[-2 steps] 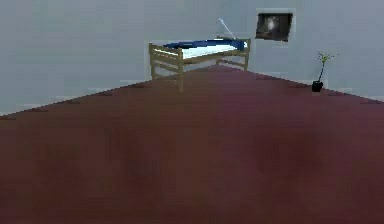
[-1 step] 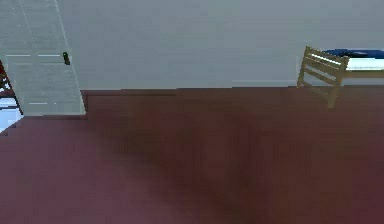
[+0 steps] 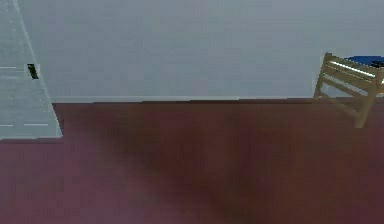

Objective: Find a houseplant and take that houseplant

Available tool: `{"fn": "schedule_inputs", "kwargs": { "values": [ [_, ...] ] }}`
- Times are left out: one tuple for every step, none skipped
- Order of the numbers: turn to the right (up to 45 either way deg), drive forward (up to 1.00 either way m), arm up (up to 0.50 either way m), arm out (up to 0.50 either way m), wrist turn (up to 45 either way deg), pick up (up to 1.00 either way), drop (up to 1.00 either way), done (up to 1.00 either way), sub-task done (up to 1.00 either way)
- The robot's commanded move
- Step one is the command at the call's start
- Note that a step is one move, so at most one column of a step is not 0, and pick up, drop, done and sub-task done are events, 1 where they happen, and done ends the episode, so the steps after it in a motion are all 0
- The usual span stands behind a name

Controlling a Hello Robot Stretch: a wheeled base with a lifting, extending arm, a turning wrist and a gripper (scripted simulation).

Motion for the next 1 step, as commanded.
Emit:
{"fn": "schedule_inputs", "kwargs": {
  "values": [
    [-45.0,0.00,0.00,0.00,0.0,0.00,0.00,0.00,0.00]
  ]
}}
